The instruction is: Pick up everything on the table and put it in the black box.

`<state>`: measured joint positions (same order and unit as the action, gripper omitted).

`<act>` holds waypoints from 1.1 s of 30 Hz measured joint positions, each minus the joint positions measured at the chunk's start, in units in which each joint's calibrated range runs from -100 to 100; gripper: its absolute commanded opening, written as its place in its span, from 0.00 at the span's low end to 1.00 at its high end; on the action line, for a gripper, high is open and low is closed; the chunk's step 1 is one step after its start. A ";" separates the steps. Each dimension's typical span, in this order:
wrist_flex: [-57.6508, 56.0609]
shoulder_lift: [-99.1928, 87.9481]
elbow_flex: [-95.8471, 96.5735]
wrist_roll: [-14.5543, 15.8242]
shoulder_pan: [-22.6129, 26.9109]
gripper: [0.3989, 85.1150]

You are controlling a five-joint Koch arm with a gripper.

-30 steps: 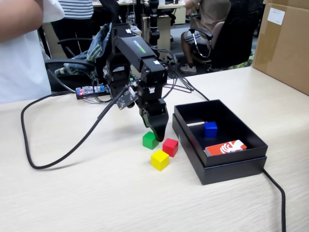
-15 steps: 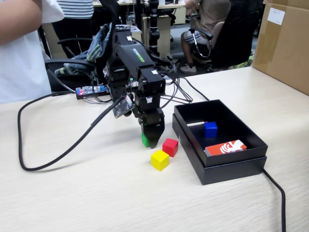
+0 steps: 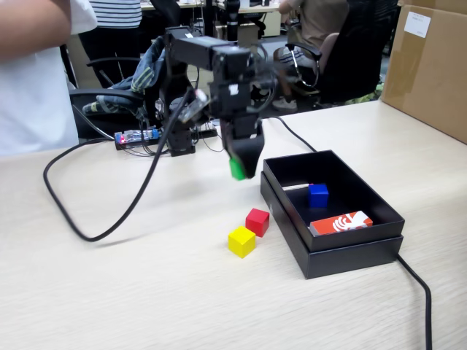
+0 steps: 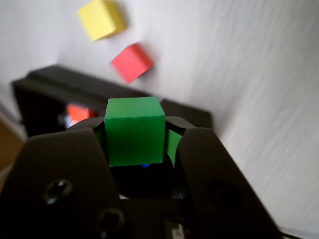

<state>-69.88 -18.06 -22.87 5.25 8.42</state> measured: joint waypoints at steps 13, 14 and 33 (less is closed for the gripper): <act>-0.08 36.50 -22.09 0.24 5.57 0.19; -0.08 38.58 -22.00 0.49 5.81 0.19; -2.63 12.30 -22.09 1.27 2.49 0.48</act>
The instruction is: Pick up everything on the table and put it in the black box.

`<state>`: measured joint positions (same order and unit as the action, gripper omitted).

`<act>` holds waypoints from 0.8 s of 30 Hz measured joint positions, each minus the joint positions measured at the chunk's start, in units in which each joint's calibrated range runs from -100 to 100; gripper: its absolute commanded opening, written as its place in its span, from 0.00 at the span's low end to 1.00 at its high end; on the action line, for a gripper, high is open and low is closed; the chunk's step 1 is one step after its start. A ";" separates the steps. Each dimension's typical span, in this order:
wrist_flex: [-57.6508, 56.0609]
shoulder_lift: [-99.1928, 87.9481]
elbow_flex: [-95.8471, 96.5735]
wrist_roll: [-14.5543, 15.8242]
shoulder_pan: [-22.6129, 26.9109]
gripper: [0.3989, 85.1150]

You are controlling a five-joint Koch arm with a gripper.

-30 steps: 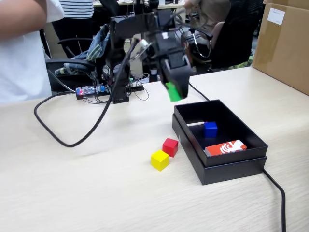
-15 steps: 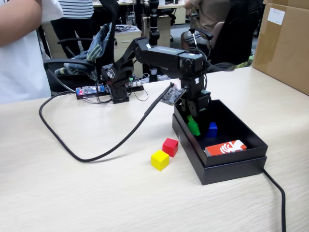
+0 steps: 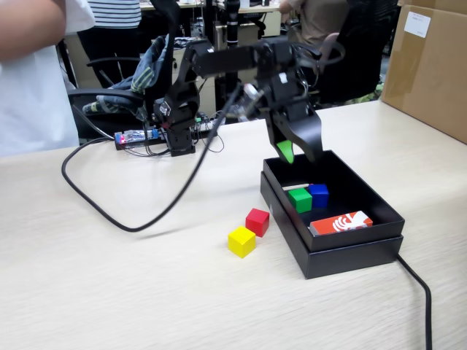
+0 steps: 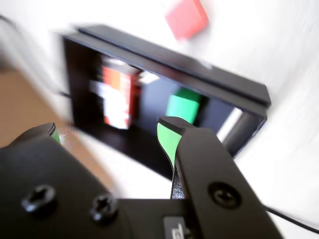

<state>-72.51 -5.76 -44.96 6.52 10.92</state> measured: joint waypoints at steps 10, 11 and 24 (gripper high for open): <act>-0.08 -1.81 7.03 -7.67 -10.16 0.51; -0.08 2.20 7.21 -8.11 -10.74 0.52; -0.08 33.66 -5.66 -8.45 -10.01 0.51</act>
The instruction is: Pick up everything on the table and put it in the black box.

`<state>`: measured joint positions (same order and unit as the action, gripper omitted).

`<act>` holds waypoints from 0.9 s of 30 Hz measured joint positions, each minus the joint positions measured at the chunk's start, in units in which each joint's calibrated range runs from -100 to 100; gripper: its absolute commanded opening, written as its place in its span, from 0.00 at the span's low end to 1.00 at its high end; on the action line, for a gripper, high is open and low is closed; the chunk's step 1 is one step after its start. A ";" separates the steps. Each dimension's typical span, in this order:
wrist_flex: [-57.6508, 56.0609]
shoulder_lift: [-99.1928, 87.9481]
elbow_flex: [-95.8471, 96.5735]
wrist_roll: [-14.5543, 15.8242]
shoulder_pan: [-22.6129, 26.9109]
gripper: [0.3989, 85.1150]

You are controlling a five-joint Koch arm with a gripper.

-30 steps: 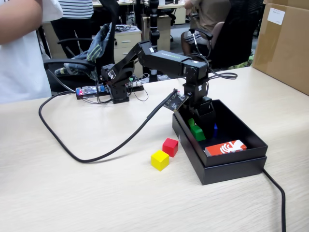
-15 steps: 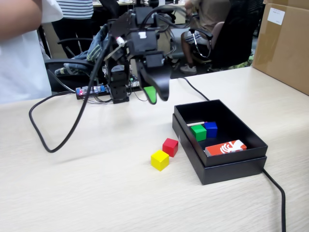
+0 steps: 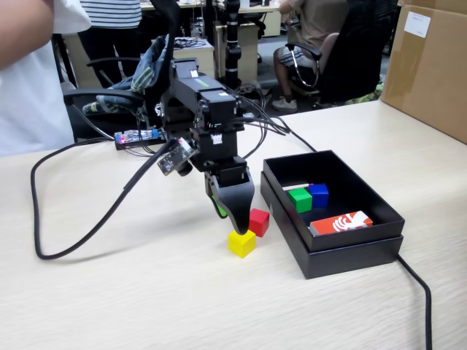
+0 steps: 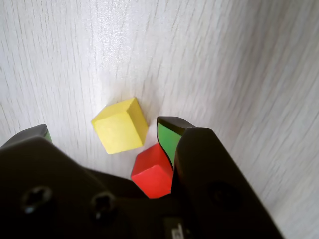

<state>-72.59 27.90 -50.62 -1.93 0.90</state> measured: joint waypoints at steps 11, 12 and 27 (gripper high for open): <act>0.08 10.36 -3.65 0.00 0.68 0.17; 0.08 10.49 -4.20 0.05 0.68 0.15; -1.55 -25.24 -0.55 1.71 6.74 0.15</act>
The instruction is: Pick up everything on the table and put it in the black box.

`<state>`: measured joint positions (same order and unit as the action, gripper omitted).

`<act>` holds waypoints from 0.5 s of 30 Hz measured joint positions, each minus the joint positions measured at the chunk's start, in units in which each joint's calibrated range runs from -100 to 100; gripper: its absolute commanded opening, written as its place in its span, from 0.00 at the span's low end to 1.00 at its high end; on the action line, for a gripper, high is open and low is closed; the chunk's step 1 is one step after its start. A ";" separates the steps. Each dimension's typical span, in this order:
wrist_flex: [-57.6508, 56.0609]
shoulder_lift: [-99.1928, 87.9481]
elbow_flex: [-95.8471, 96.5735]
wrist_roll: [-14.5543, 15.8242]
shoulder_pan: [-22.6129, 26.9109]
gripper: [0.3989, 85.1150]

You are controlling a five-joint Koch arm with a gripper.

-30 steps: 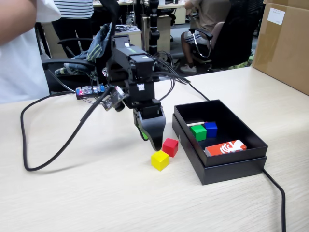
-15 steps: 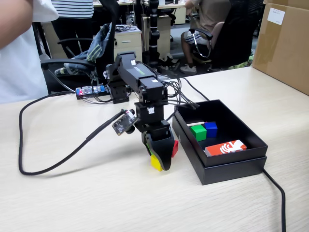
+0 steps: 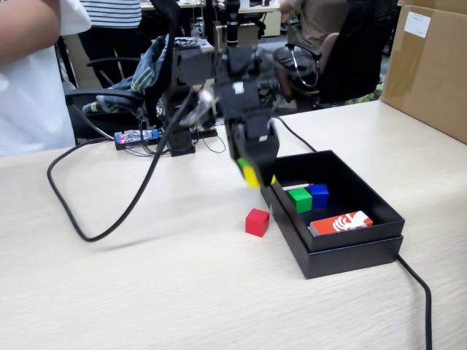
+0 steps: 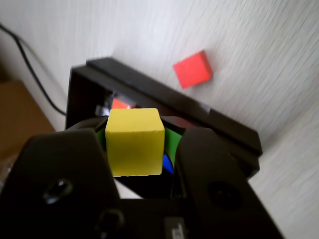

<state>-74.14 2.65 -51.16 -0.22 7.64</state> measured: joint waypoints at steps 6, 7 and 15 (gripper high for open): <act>0.00 1.17 -0.27 2.88 7.03 0.15; -0.08 3.24 -0.27 3.42 7.72 0.15; 0.00 18.64 0.09 6.06 8.89 0.16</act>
<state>-74.14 21.29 -51.07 5.84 16.53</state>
